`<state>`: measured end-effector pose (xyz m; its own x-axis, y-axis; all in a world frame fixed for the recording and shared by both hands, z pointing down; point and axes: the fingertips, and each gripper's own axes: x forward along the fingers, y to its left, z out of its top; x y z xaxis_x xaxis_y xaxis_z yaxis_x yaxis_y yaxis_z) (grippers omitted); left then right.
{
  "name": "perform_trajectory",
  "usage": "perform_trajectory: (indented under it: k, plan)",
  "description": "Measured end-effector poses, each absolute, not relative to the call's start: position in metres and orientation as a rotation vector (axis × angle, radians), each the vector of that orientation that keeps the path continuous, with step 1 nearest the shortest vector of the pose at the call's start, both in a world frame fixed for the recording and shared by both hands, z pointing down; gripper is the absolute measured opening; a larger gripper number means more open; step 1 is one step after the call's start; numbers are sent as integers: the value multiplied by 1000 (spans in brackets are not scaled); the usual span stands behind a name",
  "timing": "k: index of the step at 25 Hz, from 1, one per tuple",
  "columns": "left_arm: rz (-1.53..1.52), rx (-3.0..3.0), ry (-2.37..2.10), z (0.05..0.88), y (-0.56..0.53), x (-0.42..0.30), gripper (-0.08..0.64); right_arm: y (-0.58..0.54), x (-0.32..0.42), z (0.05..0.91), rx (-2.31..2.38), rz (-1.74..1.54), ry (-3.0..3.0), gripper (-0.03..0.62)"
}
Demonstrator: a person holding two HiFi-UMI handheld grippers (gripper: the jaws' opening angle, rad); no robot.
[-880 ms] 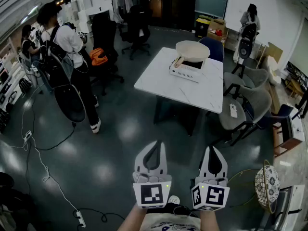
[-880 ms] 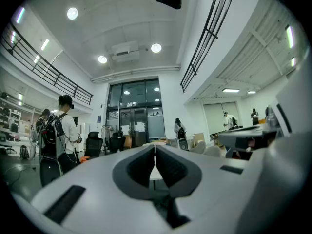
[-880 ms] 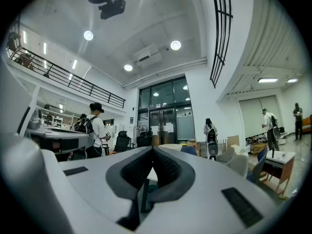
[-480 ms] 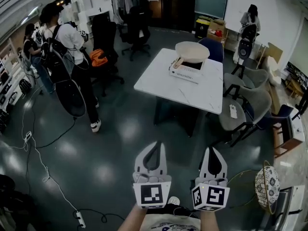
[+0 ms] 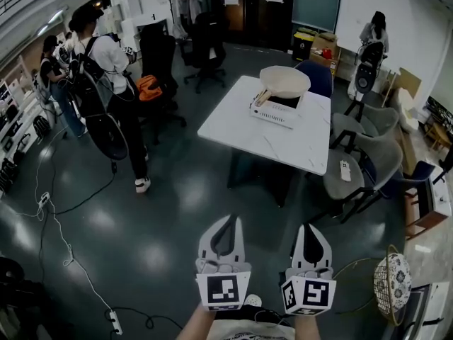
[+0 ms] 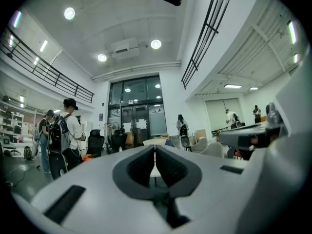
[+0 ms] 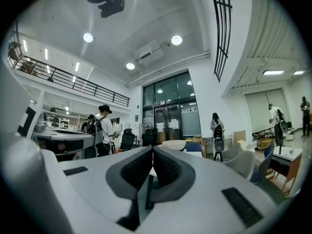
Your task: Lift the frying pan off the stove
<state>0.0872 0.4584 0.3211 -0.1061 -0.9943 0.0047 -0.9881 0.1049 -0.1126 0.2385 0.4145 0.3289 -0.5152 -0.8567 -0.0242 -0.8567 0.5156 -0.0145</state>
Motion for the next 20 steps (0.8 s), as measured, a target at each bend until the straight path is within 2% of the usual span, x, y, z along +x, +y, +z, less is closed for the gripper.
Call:
perform_trajectory:
  k: [8,20]
  plan:
    - [-147,-2012,2345,333,462,99,20,405,257,346,-1512,-98,2756,14]
    - [-140,-2002,2358,335,435,92,20,386,254,346,-1510,-77,2758,14]
